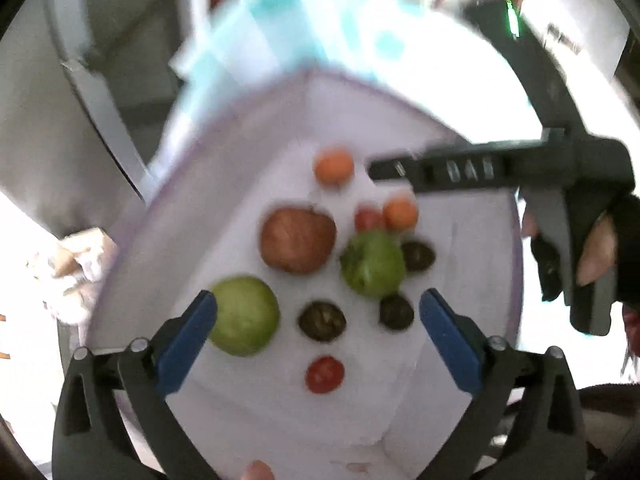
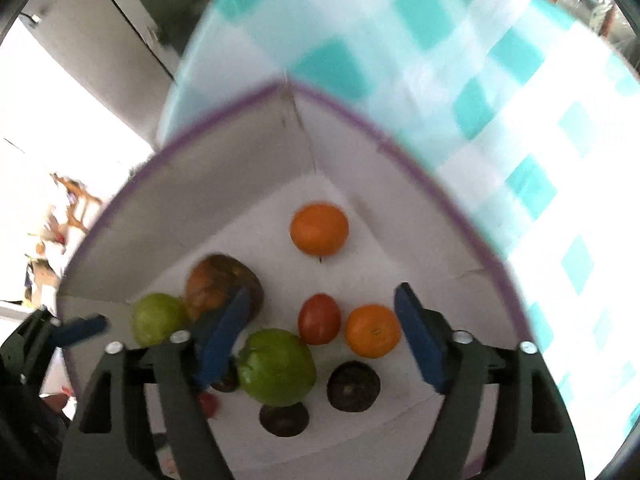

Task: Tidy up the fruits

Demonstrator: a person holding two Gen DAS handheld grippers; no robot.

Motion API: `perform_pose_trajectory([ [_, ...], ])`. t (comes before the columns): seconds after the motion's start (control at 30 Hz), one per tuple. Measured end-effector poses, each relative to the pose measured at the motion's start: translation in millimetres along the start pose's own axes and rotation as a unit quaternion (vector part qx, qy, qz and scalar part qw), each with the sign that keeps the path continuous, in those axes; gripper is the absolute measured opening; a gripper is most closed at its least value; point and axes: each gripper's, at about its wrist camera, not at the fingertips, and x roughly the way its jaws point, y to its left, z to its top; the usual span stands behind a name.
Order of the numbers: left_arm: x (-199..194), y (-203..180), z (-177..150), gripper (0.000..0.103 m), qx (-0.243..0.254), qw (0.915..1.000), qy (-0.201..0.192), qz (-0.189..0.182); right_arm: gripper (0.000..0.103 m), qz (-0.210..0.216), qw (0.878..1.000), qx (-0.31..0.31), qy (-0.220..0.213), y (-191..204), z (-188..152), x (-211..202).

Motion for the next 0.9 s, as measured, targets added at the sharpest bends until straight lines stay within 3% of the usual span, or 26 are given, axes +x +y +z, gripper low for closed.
perform_pose_trajectory([
  [0.1, -45, 1, -3, 0.102, -0.005, 0.9957, -0.087, 0.031, 0.087, 0.006, 0.998, -0.019, -0.057, 6, -3, -36],
  [0.17, -72, -1, -2, 0.102, -0.013, 0.9877, -0.136, 0.075, 0.087, 0.012, 0.994, -0.030, -0.109, 18, -7, -60],
  [0.23, -88, -5, -1, 0.102, -0.035, 0.9774, -0.160, 0.134, 0.087, 0.007, 0.987, -0.034, -0.157, 24, -14, -80],
  [0.3, -96, 2, 4, 0.102, -0.061, 0.9667, -0.166, 0.185, 0.087, 0.014, 0.986, -0.025, -0.165, 27, -11, -83],
  [0.4, -88, 3, 9, 0.102, -0.087, 0.9703, -0.123, 0.189, 0.087, -0.003, 0.994, -0.018, -0.108, 39, -7, -67],
  [0.6, -34, 2, 2, 0.102, -0.079, 0.9839, -0.007, 0.161, 0.087, -0.039, 0.999, -0.023, -0.029, 54, -31, -20],
  [0.73, -6, 7, -9, 0.102, -0.085, 0.9848, 0.058, 0.140, 0.087, -0.054, 0.998, -0.041, 0.012, 59, -46, 2],
  [0.9, 14, 11, -20, 0.102, -0.099, 0.9833, 0.091, 0.123, 0.087, -0.061, 0.996, -0.054, 0.025, 63, -54, 11],
])
